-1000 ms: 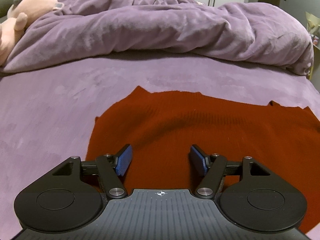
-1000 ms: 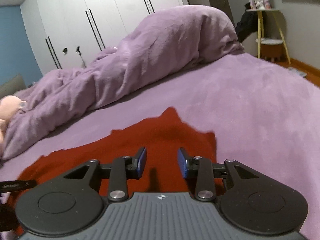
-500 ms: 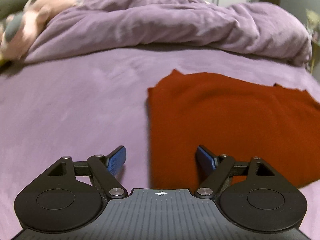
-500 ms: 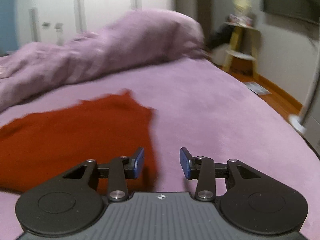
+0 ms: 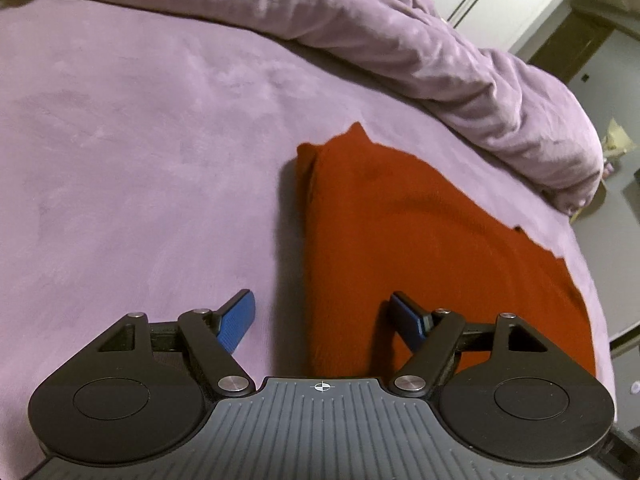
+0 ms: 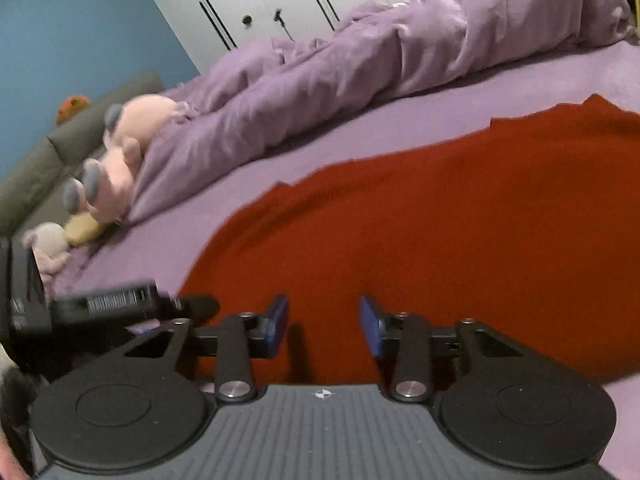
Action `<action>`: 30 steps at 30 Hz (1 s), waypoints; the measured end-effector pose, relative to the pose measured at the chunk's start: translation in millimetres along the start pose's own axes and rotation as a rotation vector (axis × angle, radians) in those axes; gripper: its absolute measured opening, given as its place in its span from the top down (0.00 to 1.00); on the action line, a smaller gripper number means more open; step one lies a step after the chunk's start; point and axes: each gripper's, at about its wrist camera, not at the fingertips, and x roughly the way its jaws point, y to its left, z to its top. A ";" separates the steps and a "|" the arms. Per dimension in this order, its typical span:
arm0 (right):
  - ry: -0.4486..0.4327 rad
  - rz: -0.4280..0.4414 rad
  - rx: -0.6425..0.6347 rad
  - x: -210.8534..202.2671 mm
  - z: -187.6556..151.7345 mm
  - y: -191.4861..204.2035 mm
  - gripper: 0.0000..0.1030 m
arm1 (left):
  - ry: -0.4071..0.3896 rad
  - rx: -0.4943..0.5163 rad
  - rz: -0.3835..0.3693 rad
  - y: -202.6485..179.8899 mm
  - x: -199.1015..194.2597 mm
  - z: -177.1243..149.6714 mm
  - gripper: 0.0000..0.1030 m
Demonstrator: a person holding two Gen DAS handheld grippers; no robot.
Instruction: Fold small clothes
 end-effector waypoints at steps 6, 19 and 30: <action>-0.015 -0.131 -0.046 2.3 -4.8 15.8 0.88 | 0.023 -0.022 -0.097 -1.8 13.0 7.4 0.52; 0.018 -0.070 -0.114 13.7 -26.3 26.6 0.91 | 0.023 -0.115 -0.147 3.9 16.7 11.4 0.83; -0.088 -0.136 -0.069 -25.6 -14.6 -3.9 0.91 | -0.029 -0.025 -0.149 -32.9 -6.1 19.7 0.84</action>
